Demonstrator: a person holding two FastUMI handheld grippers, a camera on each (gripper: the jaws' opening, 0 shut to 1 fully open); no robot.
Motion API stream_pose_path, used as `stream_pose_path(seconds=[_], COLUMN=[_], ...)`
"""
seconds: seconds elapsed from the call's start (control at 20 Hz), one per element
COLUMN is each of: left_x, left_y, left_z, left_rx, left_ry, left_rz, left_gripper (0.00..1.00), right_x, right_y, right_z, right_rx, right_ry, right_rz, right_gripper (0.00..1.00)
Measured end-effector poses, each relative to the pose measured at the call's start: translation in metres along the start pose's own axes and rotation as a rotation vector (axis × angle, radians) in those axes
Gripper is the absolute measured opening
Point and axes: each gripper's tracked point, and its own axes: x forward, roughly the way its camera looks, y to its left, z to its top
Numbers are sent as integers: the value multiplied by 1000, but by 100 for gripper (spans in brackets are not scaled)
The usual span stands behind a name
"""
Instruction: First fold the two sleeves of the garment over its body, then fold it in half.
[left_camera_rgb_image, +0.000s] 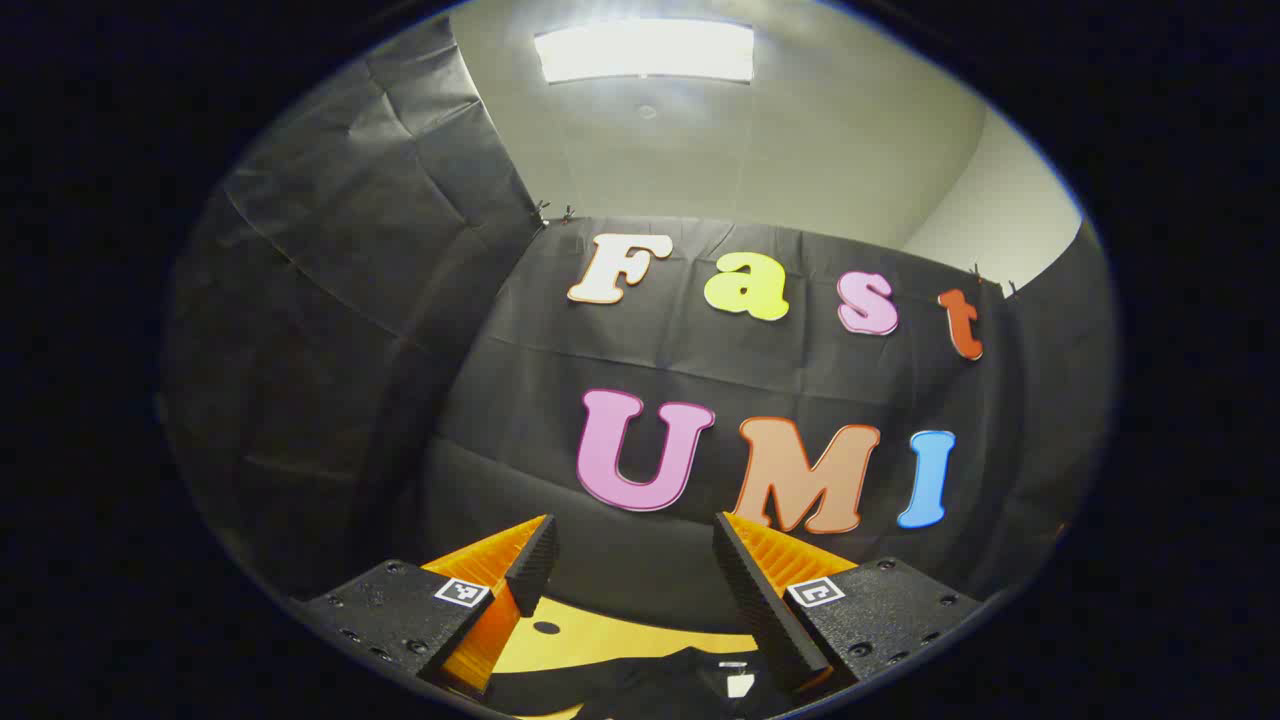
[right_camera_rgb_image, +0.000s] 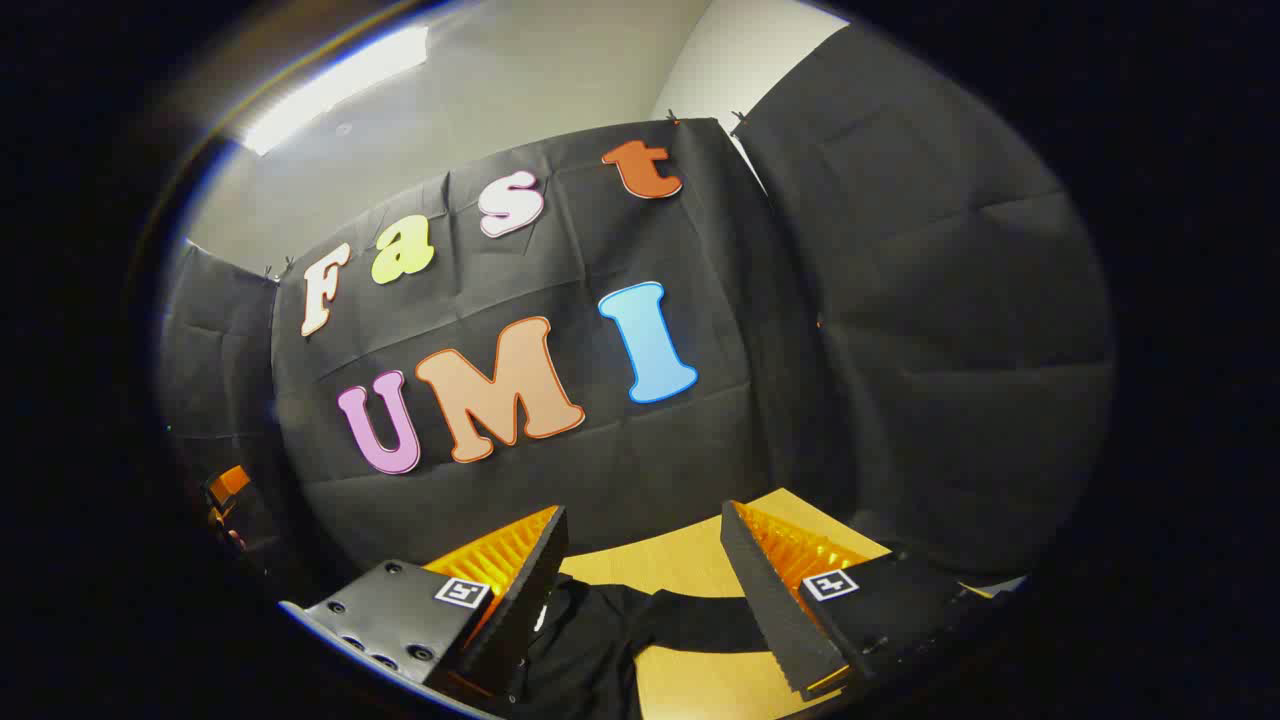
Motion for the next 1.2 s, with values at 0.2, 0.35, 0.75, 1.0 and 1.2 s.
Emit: stream_pose_path(seconds=[0.2,0.35,0.75,1.0,1.2], left_x=[-2,2,14,17,15], left_y=[-4,15,-4,-15,-11], left_z=[18,25,14,-6,-3], left_rx=[-79,-75,-133,-192,-185], left_ry=[-61,-86,-50,8,11], left_rz=[-52,-17,-94,-121,-110], left_gripper=[90,92,92,92,92], right_x=[-14,-21,-52,-73,-79], right_y=[-12,-20,-26,-42,-54], right_z=[3,5,6,11,11], right_rx=[-5,2,-37,-43,-33], right_ry=[-20,-28,-37,-56,-60], right_rz=[-47,-82,-141,-198,-226], right_gripper=[97,97,97,97,97])
